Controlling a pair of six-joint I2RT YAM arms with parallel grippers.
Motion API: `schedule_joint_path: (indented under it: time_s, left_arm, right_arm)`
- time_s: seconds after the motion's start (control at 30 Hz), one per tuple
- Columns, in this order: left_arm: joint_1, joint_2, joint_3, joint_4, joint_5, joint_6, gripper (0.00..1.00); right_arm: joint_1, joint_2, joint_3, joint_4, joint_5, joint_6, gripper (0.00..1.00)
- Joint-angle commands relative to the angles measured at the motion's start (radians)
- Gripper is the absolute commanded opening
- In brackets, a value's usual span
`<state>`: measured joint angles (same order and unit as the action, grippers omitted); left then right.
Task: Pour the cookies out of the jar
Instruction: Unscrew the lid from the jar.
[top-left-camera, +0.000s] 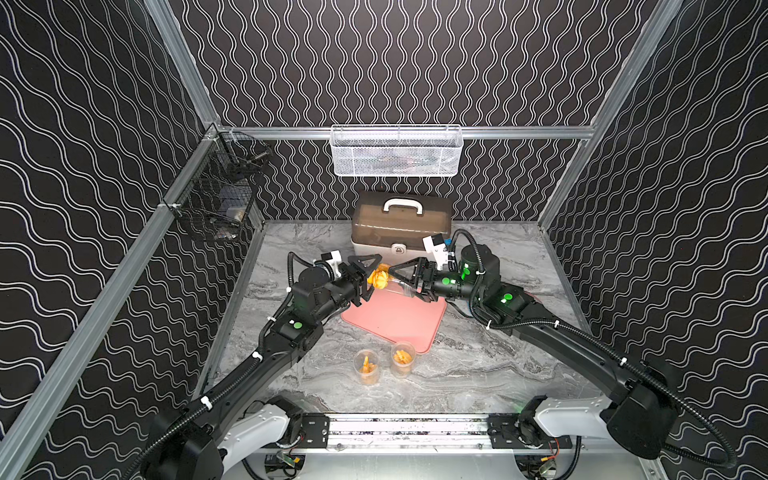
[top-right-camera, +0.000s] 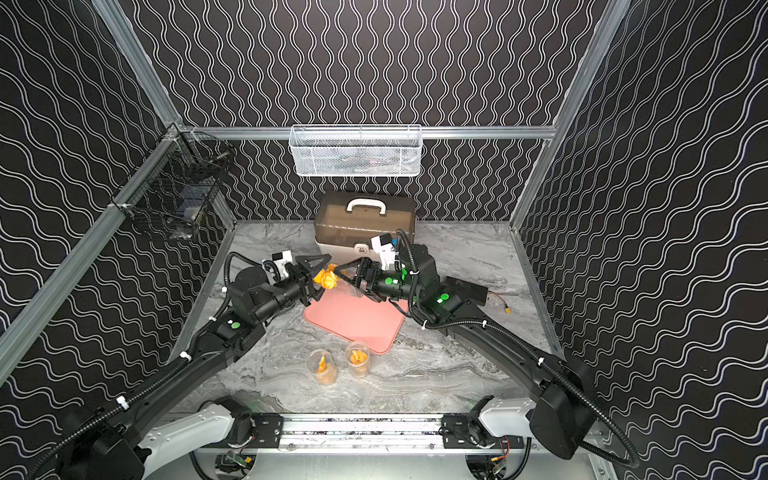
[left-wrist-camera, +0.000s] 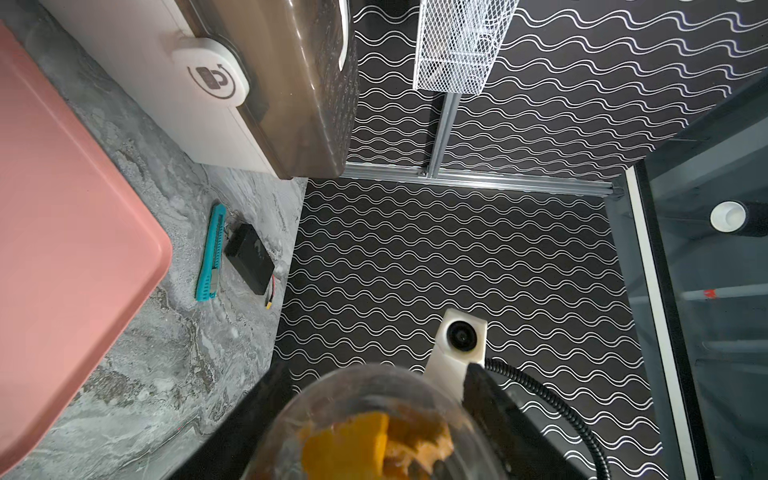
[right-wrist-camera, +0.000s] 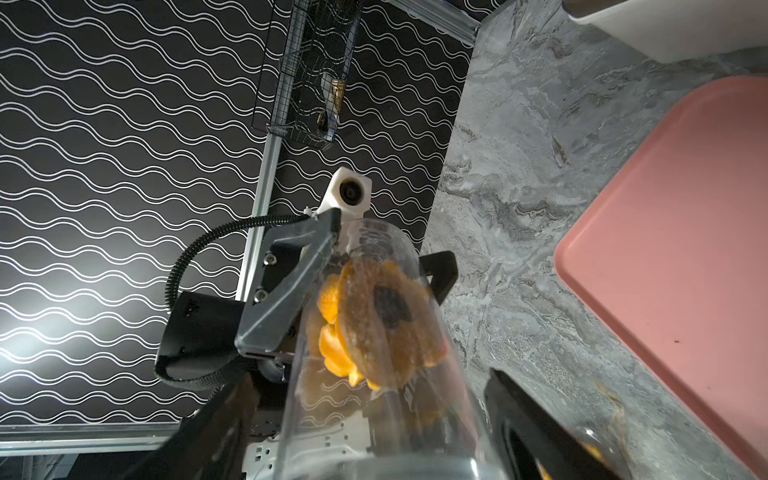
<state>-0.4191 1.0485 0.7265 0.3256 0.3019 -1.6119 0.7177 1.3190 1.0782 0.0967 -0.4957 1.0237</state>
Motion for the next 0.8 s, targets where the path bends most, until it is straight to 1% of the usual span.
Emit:
schedule_joint_path:
  time_s: [0.0, 0.2, 0.4, 0.53, 0.77]
  left_arm:
    - [0.001, 0.004, -0.002, 0.085, -0.004, -0.033, 0.65]
    - [0.018, 0.007, -0.004, 0.093, 0.006, -0.034, 0.65]
    - [0.048, -0.002, -0.007, 0.086, 0.02, -0.033, 0.64]
    - [0.062, -0.01, -0.011, 0.087, 0.025, -0.037, 0.64]
    - [0.068, -0.009, -0.023, 0.106, 0.035, -0.048, 0.64]
  right_arm:
    - [-0.001, 0.006, 0.014, 0.009, 0.012, 0.001, 1.0]
    - [-0.028, -0.004, 0.006, -0.053, 0.031, 0.016, 1.0]
    - [-0.106, -0.048, -0.002, -0.116, -0.03, 0.014, 1.0]
    - [-0.123, -0.039, 0.028, -0.174, -0.09, 0.002, 1.0]
    - [-0.121, -0.003, 0.011, -0.094, -0.16, 0.073, 0.99]
